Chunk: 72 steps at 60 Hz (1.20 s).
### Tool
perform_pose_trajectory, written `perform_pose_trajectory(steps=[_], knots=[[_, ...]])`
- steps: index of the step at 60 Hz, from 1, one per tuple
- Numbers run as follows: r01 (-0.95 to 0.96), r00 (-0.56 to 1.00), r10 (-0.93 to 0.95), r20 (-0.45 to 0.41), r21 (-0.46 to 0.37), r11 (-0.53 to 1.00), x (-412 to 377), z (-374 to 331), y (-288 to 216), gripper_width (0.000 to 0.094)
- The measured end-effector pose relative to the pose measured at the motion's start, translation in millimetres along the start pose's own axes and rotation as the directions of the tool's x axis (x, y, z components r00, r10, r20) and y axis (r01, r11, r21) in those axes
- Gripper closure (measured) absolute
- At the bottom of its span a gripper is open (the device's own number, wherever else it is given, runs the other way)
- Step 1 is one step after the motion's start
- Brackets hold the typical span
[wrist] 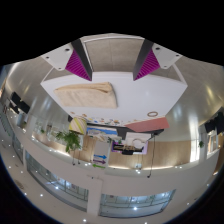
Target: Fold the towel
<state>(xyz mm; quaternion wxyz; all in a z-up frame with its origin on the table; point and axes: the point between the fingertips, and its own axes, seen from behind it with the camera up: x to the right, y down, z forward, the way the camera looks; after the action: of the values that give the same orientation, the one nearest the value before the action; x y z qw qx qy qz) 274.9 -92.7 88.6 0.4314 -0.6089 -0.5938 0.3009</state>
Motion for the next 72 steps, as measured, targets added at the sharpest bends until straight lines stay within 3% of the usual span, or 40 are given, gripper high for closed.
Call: perform_pose_trajectory(steps=[19, 32, 39, 43, 46, 51, 59, 66, 72], knots=[[0.008, 0.996, -0.007, 0.091, -0.015, 1.000, 9, 132, -31, 0.0081], [0.028, 0.991, -0.019, 0.130, -0.071, 0.997, 6, 217, -28, 0.0084], [0.043, 0.990, -0.024, 0.136, -0.143, 0.989, 4, 243, -6, 0.0071], [0.056, 0.987, -0.033, 0.160, -0.137, 0.989, -3, 247, -7, 0.0544], [0.108, 0.993, -0.100, 0.066, -0.129, 0.986, 22, 252, -10, 0.0898], [0.107, 0.992, -0.095, 0.087, -0.145, 0.984, 18, 254, -12, 0.0912], [-0.035, 0.984, 0.068, 0.166, -0.197, 0.980, 36, 242, -39, 0.0918], [-0.130, 0.975, 0.159, 0.154, -0.184, 0.974, 110, 233, -84, 0.0918], [-0.154, 0.983, 0.167, 0.071, -0.159, 0.975, 203, 241, -101, 0.0916]])
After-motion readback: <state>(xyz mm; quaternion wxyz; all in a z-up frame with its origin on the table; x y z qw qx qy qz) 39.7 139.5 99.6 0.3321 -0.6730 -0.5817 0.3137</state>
